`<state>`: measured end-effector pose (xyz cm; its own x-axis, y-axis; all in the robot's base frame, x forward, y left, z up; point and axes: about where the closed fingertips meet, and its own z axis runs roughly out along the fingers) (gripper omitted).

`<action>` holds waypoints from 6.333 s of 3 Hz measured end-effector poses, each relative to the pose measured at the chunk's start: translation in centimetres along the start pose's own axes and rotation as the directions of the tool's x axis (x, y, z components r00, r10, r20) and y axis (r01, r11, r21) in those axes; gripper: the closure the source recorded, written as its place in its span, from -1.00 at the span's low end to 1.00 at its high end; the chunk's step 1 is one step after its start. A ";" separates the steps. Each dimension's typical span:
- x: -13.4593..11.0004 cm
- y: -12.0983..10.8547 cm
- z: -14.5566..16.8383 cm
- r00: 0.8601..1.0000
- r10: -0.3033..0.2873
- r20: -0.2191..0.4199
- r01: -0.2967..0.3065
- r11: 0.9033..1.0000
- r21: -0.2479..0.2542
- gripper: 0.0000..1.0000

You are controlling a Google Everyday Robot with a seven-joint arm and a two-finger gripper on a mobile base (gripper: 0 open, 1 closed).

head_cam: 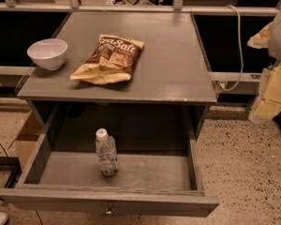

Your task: Pick blue plastic bottle from top drawer and place on counter

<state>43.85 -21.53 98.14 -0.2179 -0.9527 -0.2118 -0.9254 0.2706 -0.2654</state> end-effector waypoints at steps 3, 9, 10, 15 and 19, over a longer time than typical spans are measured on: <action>-0.5 1.0 3.6 0.993 0.001 0.115 0.008 0.997 -0.079 -1.00; -1.5 7.9 8.8 0.969 0.003 0.246 0.062 0.965 -0.256 -1.00; -1.8 8.7 11.2 0.960 0.031 0.277 0.054 0.955 -0.292 -1.00; -4.8 10.7 20.0 0.933 0.087 0.350 0.055 0.925 -0.377 -1.00; -8.0 10.1 24.6 0.846 0.187 0.500 0.028 0.920 -0.391 -1.00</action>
Offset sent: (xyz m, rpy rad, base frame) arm -0.0062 0.0134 -0.0273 0.1327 0.0404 0.0531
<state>43.88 -7.77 74.05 -0.2022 -0.6858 -0.6991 -0.9786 0.1689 0.1174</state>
